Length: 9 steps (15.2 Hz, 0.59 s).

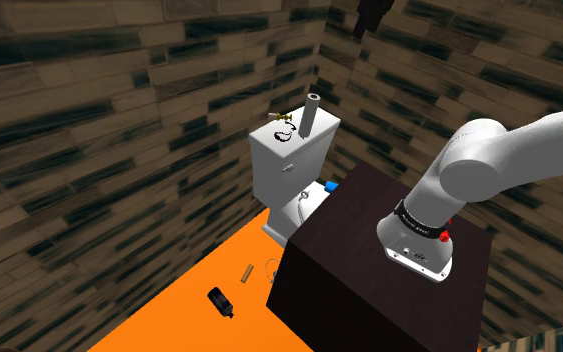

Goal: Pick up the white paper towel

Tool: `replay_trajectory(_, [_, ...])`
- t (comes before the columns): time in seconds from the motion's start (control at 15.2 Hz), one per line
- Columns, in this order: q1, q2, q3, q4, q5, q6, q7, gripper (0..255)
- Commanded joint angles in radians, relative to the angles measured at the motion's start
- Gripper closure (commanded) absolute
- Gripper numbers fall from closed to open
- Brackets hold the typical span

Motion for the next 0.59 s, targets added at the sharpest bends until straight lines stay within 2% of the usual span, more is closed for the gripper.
replay_trajectory(0.0, [0.0,0.0,0.0,0.0,0.0,0.0,0.0,0])
replay_trajectory(0.53, [-0.037,0.167,-0.102,-0.049,-0.047,0.19,-0.092,0])
